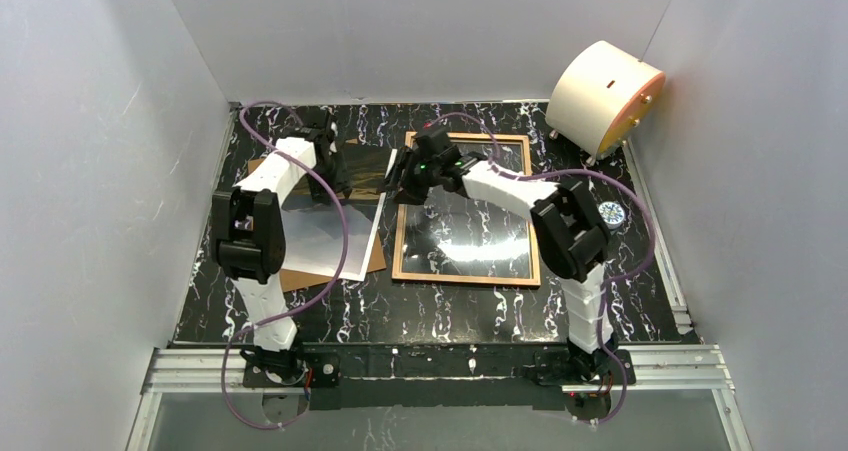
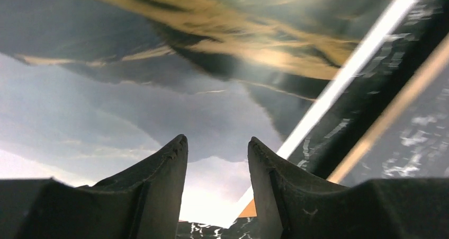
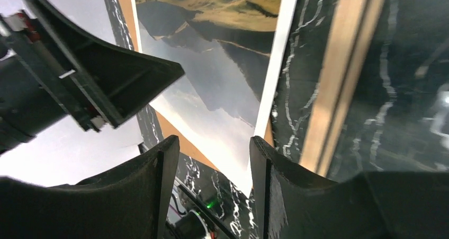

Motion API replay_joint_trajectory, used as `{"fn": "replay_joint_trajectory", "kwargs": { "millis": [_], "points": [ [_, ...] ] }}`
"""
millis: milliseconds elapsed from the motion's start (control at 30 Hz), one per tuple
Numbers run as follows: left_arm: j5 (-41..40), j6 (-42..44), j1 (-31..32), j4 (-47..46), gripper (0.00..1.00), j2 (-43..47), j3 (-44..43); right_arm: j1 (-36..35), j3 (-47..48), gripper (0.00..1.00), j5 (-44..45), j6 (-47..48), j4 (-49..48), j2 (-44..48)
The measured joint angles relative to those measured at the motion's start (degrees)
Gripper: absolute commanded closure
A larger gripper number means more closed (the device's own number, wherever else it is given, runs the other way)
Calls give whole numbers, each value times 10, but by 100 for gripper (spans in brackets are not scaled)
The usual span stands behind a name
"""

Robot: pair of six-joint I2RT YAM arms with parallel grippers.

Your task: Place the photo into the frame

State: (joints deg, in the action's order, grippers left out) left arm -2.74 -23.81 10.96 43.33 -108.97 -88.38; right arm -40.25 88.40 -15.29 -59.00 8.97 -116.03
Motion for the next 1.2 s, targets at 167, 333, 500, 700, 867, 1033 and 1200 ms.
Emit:
{"fn": "replay_joint_trajectory", "kwargs": {
  "millis": [167, 333, 500, 700, 867, 1033, 1200],
  "points": [
    [1, -13, -29, -17, 61, 0, 80, -43, 57, 42, 38, -22, 30, -52],
    [5, -22, -45, -39, 63, 0, 123, -57, 120, 42, 75, -25, 70, -100],
    [13, -24, -51, -53, 64, 1, 139, -64, 156, 42, 101, -21, 103, -134],
    [28, -24, -57, -62, 65, 8, 150, -72, 210, 42, 143, -12, 136, -159],
    [41, -26, -62, -65, 65, 8, 153, -75, 238, 42, 155, -12, 153, -175],
    [47, -26, -64, -65, 65, 8, 153, -76, 240, 41, 172, -13, 178, -186],
    [50, -28, -64, -70, 65, 8, 155, -75, 250, 41, 172, -16, 190, -202]
  ]
}}
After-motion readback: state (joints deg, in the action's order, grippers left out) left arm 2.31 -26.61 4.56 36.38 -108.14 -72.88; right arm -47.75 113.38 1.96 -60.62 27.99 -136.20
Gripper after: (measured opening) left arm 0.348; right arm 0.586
